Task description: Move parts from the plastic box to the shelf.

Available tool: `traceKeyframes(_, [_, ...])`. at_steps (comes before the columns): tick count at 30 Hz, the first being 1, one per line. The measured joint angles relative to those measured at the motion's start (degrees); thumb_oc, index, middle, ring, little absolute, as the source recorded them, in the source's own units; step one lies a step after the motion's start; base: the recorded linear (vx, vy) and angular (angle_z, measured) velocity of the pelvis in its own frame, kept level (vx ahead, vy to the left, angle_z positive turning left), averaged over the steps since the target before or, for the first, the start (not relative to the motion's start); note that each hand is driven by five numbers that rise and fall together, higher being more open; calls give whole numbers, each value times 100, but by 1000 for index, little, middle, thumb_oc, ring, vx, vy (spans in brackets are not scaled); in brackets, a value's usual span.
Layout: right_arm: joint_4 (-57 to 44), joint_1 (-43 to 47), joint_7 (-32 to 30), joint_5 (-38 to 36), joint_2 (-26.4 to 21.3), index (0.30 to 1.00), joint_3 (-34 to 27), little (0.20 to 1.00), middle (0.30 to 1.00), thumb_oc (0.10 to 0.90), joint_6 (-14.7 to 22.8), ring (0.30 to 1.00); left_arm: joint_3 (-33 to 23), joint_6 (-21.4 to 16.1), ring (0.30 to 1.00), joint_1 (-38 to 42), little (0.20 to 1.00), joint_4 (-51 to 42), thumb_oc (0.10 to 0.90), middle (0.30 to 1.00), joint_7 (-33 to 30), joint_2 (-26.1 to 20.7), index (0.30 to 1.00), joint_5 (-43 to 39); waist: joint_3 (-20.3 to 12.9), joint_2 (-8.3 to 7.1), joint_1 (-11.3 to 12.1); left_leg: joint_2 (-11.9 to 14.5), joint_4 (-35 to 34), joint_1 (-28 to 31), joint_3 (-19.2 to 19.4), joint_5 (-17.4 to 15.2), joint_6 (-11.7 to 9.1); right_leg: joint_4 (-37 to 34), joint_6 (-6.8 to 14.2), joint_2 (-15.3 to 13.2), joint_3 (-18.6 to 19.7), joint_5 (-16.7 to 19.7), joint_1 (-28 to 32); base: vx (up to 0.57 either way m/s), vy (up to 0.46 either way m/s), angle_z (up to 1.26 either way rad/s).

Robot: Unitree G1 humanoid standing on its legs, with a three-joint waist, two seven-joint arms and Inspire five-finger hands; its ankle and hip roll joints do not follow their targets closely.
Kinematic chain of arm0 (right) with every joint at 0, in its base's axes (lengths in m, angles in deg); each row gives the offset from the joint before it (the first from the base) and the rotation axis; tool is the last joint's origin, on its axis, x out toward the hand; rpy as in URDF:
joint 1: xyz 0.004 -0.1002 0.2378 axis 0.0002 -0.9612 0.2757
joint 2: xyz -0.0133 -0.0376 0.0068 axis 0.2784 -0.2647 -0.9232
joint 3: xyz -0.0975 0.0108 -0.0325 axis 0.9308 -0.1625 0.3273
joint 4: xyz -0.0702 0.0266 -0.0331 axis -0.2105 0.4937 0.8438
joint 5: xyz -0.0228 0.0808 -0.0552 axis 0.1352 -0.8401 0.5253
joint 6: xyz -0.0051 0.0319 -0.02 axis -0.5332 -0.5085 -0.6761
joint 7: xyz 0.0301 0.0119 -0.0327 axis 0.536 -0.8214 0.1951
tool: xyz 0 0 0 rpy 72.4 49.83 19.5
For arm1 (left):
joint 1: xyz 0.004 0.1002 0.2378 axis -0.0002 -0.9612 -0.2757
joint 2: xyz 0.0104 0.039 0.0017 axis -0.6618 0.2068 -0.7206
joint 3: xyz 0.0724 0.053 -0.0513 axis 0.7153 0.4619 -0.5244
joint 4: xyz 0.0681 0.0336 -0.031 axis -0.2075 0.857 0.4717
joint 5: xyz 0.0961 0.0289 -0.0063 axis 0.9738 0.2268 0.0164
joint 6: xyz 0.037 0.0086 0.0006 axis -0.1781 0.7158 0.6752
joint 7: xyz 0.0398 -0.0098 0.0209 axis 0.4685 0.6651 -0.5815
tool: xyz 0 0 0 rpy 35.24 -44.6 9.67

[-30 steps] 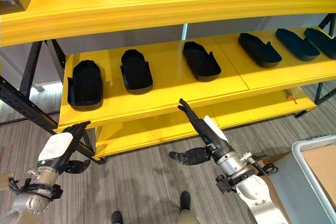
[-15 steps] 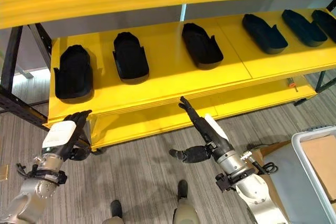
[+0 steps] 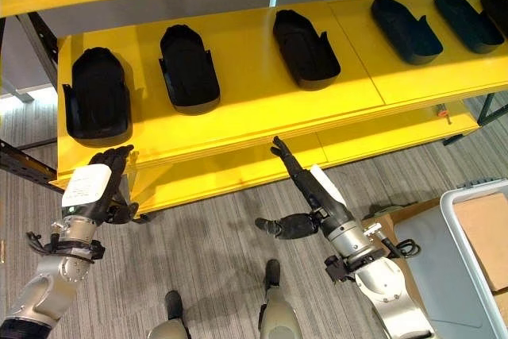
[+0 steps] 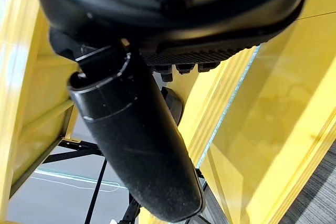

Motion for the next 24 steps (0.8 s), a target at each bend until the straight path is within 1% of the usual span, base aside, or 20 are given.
traceKeyframes(4, [1, 55, -47, 0, 0, 1000, 1, 1000, 1000, 900, 0, 1000, 0, 98, 1000, 152, 1000, 27, 900, 1000, -14, -1, 1000, 2, 23, -12, -1, -1, 3, -74, -5, 0, 0, 1, -2, 1, 0, 4, -72, 0, 0, 0])
traceKeyframes(8, [1, 118, -47, 0, 0, 1000, 6, 1000, 1000, 900, 0, 1000, 2, 109, 1000, 197, 1000, 147, 900, 1000, -40, 0, 1000, 7, 40, -18, -13, 0, 7, -77, -2, -1, 1, 1, -2, 3, 1, 4, -74, 0, 0, 0])
traceKeyframes(10, [0, 202, -50, -1, -2, 1000, 7, 1000, 1000, 900, 1, 1000, 17, 139, 1000, 319, 1000, 414, 900, 1000, -125, -2, 1000, 45, 124, -38, -57, 1, 8, -80, -2, -1, 2, 1, 0, 1, 2, 0, -77, 0, 0, 0])
traceKeyframes(13, [0, 203, -50, -1, -2, 1000, 7, 1000, 1000, 900, 1, 1000, 21, 162, 1000, 323, 1000, 422, 900, 1000, -129, -2, 1000, 45, 175, -69, -75, -1, 13, -146, 2, -1, 1, 2, -6, 1, 12, 6, -145, 0, 0, 0])
traceKeyframes(16, [0, 206, -51, -2, -10, 1000, 14, 1000, 1000, 900, 0, 1000, 21, 212, 1000, 377, 1000, 469, 900, 1000, -177, -2, 1000, 43, 201, -67, -111, 0, 21, -180, 5, -1, 1, 2, -10, 5, 12, 17, -180, 0, 0, 0])
traceKeyframes(18, [0, 215, -50, -2, -70, 1000, 45, 1000, 1000, 900, 0, 1000, 27, 257, 1000, 589, 1000, 708, 900, 1000, -229, -2, 1000, 38, 205, -71, -122, 1, 21, -182, 5, -1, 1, 2, -9, 5, 14, 16, -181, 0, 0, 0])
traceKeyframes(24, [0, 210, -48, -3, -106, 1000, 58, 1000, 1000, 900, 0, 1000, 26, 330, 1000, 600, 1000, 725, 900, 1000, -276, -2, 1000, 33, 231, -75, -122, 1, 25, -195, 14, -2, 1, 2, -10, 6, 23, 16, -201, 0, 0, 0])
